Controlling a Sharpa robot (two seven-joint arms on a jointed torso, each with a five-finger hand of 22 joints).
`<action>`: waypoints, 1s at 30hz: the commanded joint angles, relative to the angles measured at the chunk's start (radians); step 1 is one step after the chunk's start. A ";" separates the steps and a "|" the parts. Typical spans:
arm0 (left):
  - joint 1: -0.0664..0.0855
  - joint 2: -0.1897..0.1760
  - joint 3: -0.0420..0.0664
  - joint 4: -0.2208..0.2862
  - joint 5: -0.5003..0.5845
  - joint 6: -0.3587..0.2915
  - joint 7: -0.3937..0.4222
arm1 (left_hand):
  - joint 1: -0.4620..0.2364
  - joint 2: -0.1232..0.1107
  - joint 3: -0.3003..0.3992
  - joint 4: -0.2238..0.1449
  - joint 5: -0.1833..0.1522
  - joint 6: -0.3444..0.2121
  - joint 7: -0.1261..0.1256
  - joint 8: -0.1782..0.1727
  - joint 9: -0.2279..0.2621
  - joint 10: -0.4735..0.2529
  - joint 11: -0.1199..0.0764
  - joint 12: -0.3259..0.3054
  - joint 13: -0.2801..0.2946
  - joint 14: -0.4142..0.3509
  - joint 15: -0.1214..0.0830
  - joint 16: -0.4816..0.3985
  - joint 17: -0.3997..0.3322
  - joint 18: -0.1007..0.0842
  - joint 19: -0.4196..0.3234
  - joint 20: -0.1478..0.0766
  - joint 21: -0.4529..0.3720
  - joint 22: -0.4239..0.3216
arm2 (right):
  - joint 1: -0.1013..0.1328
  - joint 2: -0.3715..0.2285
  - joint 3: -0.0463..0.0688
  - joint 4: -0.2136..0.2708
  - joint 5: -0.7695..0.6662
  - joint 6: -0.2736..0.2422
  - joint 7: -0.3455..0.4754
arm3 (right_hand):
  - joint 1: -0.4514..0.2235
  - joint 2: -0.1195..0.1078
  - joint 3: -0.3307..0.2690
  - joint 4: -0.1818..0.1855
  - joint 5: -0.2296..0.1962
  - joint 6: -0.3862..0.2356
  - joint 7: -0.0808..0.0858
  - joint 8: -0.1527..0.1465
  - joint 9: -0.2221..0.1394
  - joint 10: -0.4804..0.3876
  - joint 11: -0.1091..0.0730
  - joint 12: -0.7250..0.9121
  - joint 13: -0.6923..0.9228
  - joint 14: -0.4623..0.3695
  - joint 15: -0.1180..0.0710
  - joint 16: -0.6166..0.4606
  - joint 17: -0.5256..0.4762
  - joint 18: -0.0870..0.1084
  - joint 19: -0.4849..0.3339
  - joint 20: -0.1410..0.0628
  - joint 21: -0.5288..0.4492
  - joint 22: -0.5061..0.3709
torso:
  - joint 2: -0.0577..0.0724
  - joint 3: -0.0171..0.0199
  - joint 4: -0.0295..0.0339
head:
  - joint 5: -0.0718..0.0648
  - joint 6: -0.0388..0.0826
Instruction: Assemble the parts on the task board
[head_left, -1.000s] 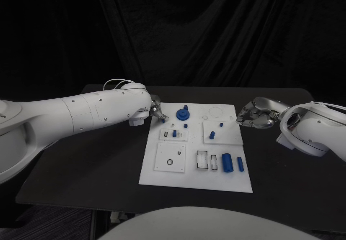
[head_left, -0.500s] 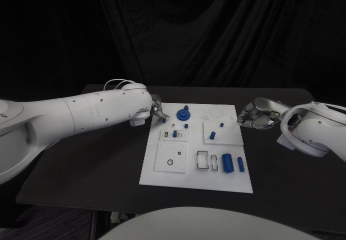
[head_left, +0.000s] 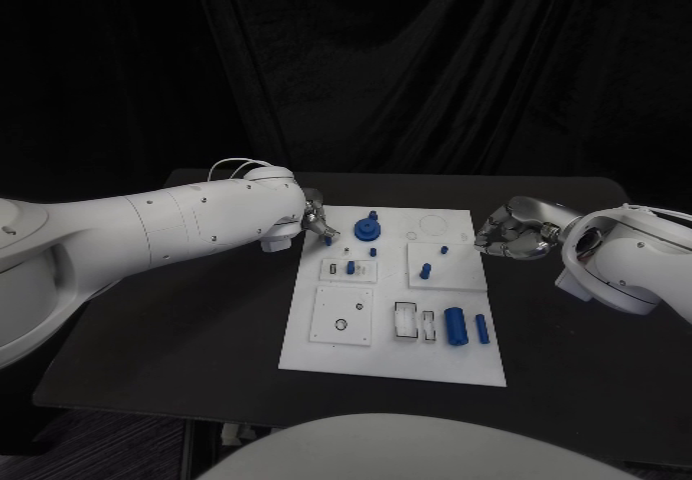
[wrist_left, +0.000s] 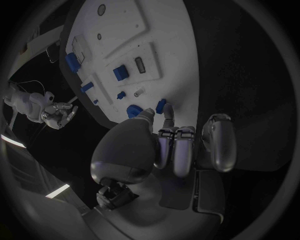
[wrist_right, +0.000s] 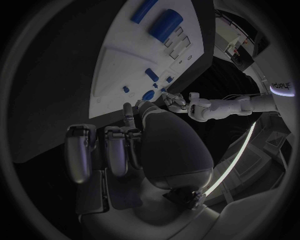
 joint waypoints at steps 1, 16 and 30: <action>-0.002 0.002 0.001 0.001 0.006 -0.003 0.009 | 0.016 -0.001 0.004 -0.008 0.018 -0.011 -0.001 0.013 0.011 0.104 0.004 0.003 0.263 0.104 0.005 0.003 0.263 0.012 -0.001 0.006 0.001 0.189 | -0.003 -0.001 0.001 0.003 -0.002 0.014 -0.020 | 0.008 0.001 0.006 0.001 0.004 0.000 0.001 0.000 -0.001 0.106 0.003 -0.002 0.263 0.101 0.005 0.000 0.256 -0.002 0.074 0.006 -0.003 0.244 | 0.000 0.0004 0.0001 | 0.000 0.000; -0.004 0.003 0.001 0.002 0.006 0.001 0.007 | 0.056 -0.006 0.066 -0.030 0.087 -0.016 -0.016 0.057 0.063 0.104 -0.007 0.003 0.263 0.104 -0.003 0.003 0.263 0.012 -0.003 -0.001 0.001 0.188 | -0.003 0.000 0.001 0.001 -0.002 0.014 -0.021 | 0.007 0.000 0.006 0.001 0.005 -0.001 0.001 -0.001 -0.002 0.106 0.004 -0.002 0.263 0.101 0.005 0.000 0.255 -0.001 0.073 0.006 -0.005 0.243 | 0.000 0.0001 0.0000 | 0.001 0.000; -0.006 -0.002 0.001 0.006 0.006 -0.022 0.017 | 0.050 -0.085 0.302 -0.029 0.102 -0.004 -0.026 0.075 0.082 0.104 -0.017 0.003 0.263 0.104 -0.010 0.003 0.263 0.012 -0.003 -0.012 0.004 0.189 | -0.003 0.000 0.001 0.001 -0.002 0.016 -0.022 | 0.018 -0.004 0.021 -0.008 0.065 0.000 0.001 0.000 -0.003 0.106 0.004 -0.002 0.263 0.101 0.005 -0.001 0.254 -0.001 0.073 0.006 -0.006 0.243 | 0.000 0.0000 0.0003 | 0.003 0.000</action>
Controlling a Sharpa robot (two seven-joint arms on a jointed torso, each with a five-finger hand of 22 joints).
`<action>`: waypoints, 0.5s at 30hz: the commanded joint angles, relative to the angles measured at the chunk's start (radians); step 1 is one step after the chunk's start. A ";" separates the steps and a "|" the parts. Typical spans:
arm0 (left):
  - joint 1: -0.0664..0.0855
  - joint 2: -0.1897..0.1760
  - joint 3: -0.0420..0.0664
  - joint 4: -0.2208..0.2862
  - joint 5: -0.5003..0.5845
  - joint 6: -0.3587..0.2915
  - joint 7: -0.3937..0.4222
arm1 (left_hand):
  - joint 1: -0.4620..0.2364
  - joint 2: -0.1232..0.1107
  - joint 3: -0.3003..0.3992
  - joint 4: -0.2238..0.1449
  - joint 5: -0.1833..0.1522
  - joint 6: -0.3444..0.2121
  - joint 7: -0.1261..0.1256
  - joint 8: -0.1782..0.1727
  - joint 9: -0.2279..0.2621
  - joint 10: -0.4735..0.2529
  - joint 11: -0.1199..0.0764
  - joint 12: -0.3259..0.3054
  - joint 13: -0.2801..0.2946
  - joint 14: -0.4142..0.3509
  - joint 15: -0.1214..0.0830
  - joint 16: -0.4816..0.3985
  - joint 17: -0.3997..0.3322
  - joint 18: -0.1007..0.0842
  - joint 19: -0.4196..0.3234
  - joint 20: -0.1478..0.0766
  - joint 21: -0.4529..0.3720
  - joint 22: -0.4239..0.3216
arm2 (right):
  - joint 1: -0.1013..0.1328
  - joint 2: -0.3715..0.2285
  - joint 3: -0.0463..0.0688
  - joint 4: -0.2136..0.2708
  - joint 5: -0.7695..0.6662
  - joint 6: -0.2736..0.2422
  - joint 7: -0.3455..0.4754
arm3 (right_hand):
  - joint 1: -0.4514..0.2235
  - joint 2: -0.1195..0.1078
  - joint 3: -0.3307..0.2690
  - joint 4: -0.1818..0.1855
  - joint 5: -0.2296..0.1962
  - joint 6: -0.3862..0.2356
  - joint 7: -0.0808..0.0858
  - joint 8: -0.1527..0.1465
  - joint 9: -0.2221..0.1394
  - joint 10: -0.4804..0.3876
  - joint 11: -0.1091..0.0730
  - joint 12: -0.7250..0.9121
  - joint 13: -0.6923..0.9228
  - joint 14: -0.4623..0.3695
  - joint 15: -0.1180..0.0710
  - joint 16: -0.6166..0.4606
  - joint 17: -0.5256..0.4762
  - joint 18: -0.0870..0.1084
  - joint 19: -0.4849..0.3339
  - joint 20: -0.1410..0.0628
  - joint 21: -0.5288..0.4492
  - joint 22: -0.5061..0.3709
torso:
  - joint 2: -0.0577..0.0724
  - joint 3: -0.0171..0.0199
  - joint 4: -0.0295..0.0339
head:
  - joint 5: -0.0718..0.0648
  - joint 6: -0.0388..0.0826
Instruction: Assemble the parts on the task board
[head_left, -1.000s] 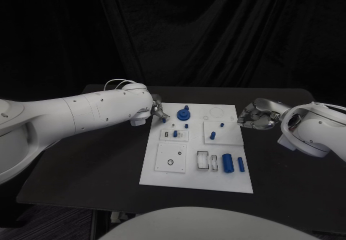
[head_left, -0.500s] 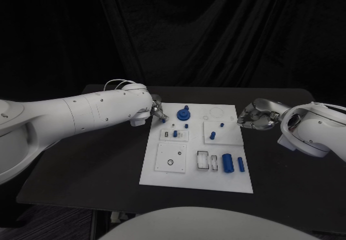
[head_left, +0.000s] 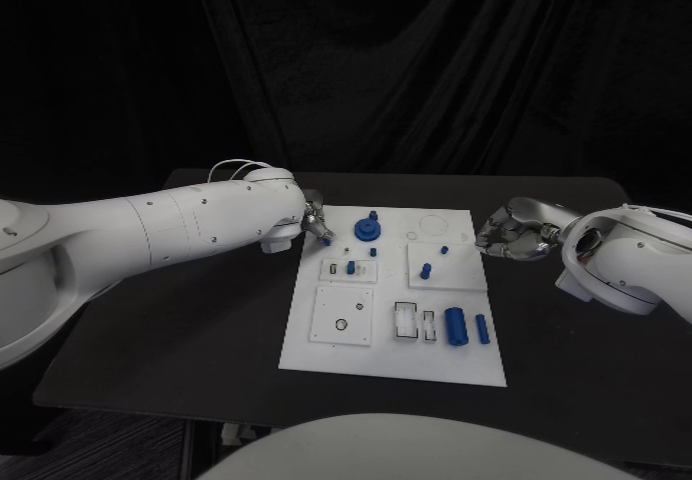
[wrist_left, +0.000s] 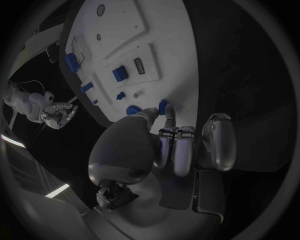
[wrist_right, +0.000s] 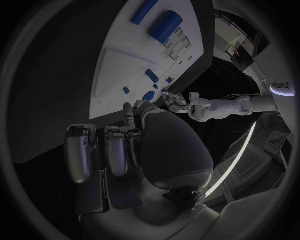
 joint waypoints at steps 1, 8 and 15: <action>-0.002 -0.001 0.001 0.006 0.006 -0.019 0.017 | -0.004 -0.026 0.065 -0.007 -0.003 0.005 -0.007 0.004 0.005 0.104 -0.010 0.003 0.263 0.107 -0.009 0.003 0.263 0.012 0.001 -0.008 0.004 0.189 | -0.003 -0.001 0.001 0.001 -0.002 0.009 -0.017 | 0.012 -0.001 0.006 0.001 0.004 0.000 0.001 0.000 -0.001 0.106 0.004 -0.002 0.263 0.101 0.005 -0.001 0.254 -0.001 0.073 0.006 -0.006 0.243 | 0.000 -0.0001 0.0002 | 0.003 0.000; -0.002 -0.007 0.001 0.017 0.006 -0.030 0.015 | -0.058 -0.090 0.238 -0.036 -0.010 0.017 -0.008 0.015 0.017 0.104 -0.013 0.003 0.263 0.107 -0.011 0.003 0.263 0.011 0.002 -0.010 0.008 0.189 | -0.003 0.000 0.001 0.000 -0.002 0.008 -0.017 | 0.012 -0.001 0.006 0.001 0.006 0.000 0.002 0.000 -0.001 0.106 0.004 -0.002 0.263 0.101 0.005 -0.001 0.253 -0.001 0.073 0.006 -0.006 0.243 | 0.000 0.0001 -0.0001 | 0.006 0.000; -0.003 -0.015 0.001 0.034 0.006 -0.048 0.007 | -0.072 -0.100 0.267 -0.049 -0.014 0.024 -0.010 0.017 0.018 0.104 -0.014 0.003 0.263 0.107 -0.012 0.003 0.263 0.011 0.003 -0.011 0.009 0.189 | -0.003 0.001 0.001 -0.001 0.010 0.006 -0.018 | 0.011 -0.001 0.006 0.002 0.007 0.000 0.002 0.000 -0.001 0.106 0.004 -0.002 0.263 0.101 0.005 -0.001 0.252 -0.001 0.072 0.006 -0.007 0.243 | 0.000 -0.0001 0.0002 | 0.009 0.000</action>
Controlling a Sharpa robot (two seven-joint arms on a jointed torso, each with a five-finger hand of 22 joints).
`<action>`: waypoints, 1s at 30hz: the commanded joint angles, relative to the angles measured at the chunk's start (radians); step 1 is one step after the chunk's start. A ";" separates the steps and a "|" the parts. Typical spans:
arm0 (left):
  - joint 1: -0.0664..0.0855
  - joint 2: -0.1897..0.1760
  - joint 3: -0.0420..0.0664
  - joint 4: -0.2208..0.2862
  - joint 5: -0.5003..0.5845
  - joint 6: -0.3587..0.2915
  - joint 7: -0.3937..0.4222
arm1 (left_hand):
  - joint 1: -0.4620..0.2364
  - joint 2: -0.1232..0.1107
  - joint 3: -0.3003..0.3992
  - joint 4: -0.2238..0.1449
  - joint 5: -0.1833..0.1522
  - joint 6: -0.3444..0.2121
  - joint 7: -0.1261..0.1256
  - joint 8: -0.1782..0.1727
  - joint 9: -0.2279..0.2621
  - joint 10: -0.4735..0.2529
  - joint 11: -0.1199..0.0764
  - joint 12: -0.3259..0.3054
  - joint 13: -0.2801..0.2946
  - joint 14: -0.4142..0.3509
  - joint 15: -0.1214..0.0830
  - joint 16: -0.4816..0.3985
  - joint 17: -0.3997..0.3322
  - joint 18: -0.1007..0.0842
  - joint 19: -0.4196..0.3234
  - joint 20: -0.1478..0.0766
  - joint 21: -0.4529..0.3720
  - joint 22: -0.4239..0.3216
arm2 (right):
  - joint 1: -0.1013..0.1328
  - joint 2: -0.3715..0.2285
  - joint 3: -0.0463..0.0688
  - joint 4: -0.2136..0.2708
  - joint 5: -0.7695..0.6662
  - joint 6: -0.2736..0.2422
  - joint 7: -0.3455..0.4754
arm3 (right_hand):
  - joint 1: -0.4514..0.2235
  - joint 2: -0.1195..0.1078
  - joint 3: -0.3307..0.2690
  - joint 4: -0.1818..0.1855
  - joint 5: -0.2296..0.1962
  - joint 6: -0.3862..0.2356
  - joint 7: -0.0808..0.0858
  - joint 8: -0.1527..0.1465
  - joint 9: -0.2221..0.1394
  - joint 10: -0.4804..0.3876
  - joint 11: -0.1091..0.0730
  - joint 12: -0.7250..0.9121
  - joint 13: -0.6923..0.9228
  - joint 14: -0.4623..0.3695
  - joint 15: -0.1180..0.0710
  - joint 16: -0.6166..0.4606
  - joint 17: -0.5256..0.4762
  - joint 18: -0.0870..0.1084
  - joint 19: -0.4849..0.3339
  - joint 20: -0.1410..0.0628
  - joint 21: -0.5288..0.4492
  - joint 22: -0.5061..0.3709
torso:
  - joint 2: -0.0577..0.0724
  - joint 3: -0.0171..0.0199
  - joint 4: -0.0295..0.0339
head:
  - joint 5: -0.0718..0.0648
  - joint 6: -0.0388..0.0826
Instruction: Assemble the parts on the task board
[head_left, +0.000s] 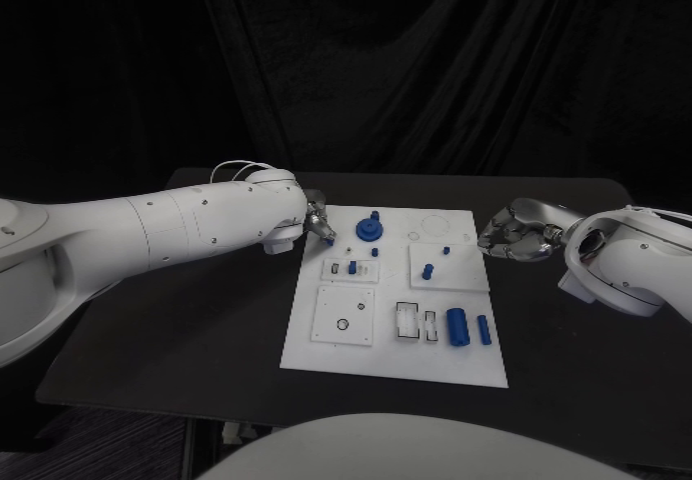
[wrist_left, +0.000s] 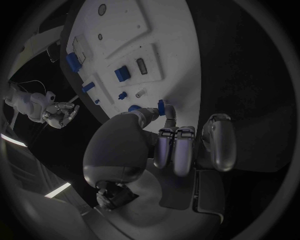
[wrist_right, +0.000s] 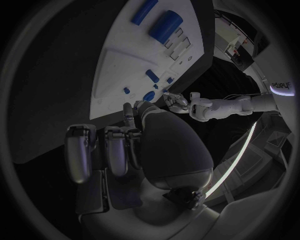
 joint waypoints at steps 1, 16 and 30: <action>-0.002 -0.004 0.001 0.011 0.006 -0.027 0.003 | -0.008 -0.005 0.025 -0.016 -0.004 0.007 -0.001 0.006 0.001 0.105 -0.010 0.003 0.263 0.102 -0.007 0.003 0.263 0.011 -0.001 -0.007 0.003 0.189 | -0.003 0.000 0.001 0.000 0.009 0.004 -0.016 | 0.009 -0.003 0.006 0.002 0.006 0.000 0.002 0.000 -0.002 0.106 0.004 -0.002 0.263 0.101 0.005 -0.001 0.252 -0.001 0.072 0.006 -0.007 0.243 | 0.000 -0.0001 0.0002 | 0.003 0.000; -0.001 -0.100 0.001 0.158 0.006 -0.099 -0.045 | -0.034 -0.020 0.062 -0.037 -0.014 0.025 -0.005 0.002 -0.007 0.105 -0.013 0.003 0.263 0.102 -0.011 0.003 0.263 0.011 0.002 -0.010 0.005 0.189 | -0.003 -0.007 0.001 0.001 0.014 -0.002 -0.019 | 0.009 -0.003 0.007 0.002 0.009 -0.001 0.002 0.000 -0.002 0.106 0.004 -0.002 0.263 0.100 0.006 -0.001 0.252 -0.001 0.072 0.006 -0.007 0.243 | -0.001 0.0003 -0.0002 | 0.007 0.000; -0.001 -0.186 0.001 0.311 0.006 -0.149 -0.046 | -0.053 -0.029 0.090 -0.063 -0.043 0.036 -0.007 -0.004 -0.015 0.105 -0.015 0.003 0.263 0.102 -0.013 0.003 0.263 0.012 0.003 -0.013 0.002 0.188 | -0.003 -0.009 0.001 0.005 0.014 -0.017 -0.017 | 0.008 -0.004 0.008 0.002 0.010 -0.002 0.002 0.000 -0.002 0.106 0.005 -0.002 0.263 0.100 0.006 -0.001 0.251 0.000 0.071 0.006 -0.010 0.242 | -0.005 0.0054 0.0034 | 0.006 0.000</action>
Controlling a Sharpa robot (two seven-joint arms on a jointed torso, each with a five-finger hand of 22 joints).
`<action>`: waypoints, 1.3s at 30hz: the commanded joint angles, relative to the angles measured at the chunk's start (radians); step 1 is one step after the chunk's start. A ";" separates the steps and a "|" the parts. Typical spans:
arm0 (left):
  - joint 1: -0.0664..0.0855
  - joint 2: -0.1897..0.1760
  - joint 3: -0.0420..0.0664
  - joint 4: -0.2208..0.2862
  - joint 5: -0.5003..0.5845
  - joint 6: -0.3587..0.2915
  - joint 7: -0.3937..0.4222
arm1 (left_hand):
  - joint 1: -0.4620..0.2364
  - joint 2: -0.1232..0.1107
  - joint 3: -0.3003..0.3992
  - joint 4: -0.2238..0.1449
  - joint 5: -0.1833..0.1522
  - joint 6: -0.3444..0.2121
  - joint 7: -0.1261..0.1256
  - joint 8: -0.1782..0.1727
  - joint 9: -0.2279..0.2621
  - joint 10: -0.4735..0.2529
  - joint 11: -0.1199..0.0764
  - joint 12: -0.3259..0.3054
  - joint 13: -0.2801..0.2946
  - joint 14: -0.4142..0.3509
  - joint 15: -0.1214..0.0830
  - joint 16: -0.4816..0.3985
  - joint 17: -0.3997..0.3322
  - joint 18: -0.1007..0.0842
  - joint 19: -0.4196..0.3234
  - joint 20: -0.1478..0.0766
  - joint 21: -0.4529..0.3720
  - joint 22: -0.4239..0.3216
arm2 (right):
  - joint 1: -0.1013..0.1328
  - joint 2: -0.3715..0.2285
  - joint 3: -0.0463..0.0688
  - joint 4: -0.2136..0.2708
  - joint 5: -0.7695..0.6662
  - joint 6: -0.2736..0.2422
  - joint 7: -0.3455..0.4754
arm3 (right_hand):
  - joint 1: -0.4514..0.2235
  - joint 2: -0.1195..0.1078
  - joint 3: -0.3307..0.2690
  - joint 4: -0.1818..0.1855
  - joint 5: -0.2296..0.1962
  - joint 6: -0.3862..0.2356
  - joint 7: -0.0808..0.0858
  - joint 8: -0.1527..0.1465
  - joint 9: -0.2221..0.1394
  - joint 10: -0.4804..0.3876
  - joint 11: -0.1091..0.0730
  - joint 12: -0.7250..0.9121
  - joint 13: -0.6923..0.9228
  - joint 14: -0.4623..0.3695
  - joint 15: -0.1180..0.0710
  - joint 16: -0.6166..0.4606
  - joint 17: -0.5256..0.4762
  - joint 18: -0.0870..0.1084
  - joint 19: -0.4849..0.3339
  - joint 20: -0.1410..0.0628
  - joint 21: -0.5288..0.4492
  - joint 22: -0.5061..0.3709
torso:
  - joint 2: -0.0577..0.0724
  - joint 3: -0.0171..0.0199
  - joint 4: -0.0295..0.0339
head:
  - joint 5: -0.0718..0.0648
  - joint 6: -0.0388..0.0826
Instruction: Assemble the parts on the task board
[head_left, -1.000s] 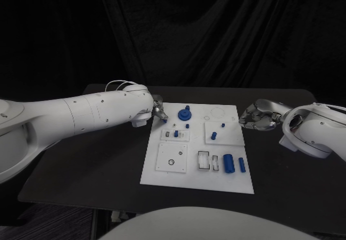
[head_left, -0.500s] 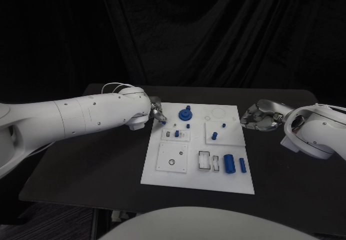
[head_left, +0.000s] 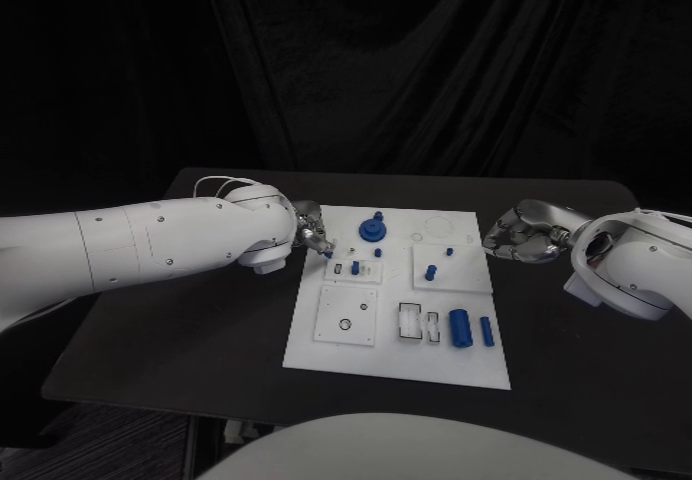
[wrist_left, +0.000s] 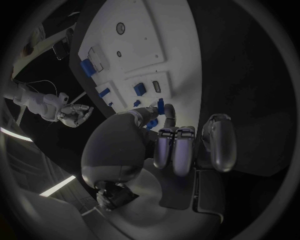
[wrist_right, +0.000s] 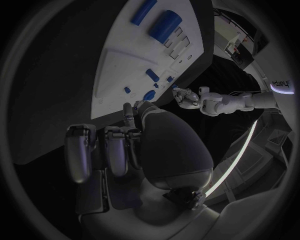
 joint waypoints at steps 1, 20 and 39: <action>-0.001 -0.002 0.001 0.013 0.006 -0.040 0.002 | -0.010 0.003 0.015 -0.011 -0.004 0.008 0.001 -0.004 0.000 0.104 -0.009 0.003 0.263 0.102 -0.006 0.003 0.263 0.011 0.002 -0.006 0.002 0.188 | -0.003 -0.002 0.001 0.003 0.000 -0.013 -0.015 | 0.008 -0.004 0.005 -0.001 0.006 -0.002 0.002 0.000 -0.001 0.106 0.005 -0.002 0.263 0.100 0.006 -0.001 0.251 0.000 0.071 0.006 -0.005 0.241 | -0.001 0.0019 0.0019 | -0.004 0.000; -0.045 0.009 0.001 0.013 0.006 -0.053 0.013 | -0.017 0.007 0.019 -0.011 -0.003 0.008 0.001 -0.006 -0.002 0.104 -0.008 0.003 0.263 0.102 -0.006 0.003 0.263 0.014 -0.004 -0.006 -0.011 0.184 | -0.003 -0.001 0.001 0.004 0.000 -0.017 -0.015 | 0.009 -0.005 0.006 -0.001 0.008 -0.001 0.002 0.000 -0.001 0.106 0.005 -0.002 0.263 0.100 0.006 -0.002 0.250 0.001 0.069 0.006 -0.007 0.241 | 0.004 -0.0018 -0.0024 | -0.002 0.000; -0.063 0.006 0.001 0.033 0.006 -0.059 0.022 | -0.020 0.009 0.021 -0.011 -0.001 0.009 0.002 -0.006 -0.002 0.104 -0.008 0.003 0.263 0.102 -0.006 0.003 0.263 0.014 -0.004 -0.006 -0.012 0.184 | -0.003 -0.001 0.001 0.001 0.000 -0.015 -0.014 | 0.009 -0.005 0.006 -0.001 0.008 -0.001 0.002 0.000 -0.001 0.106 0.005 -0.002 0.263 0.100 0.006 -0.002 0.250 0.001 0.069 0.006 -0.007 0.241 | 0.002 -0.0032 0.0002 | -0.001 0.000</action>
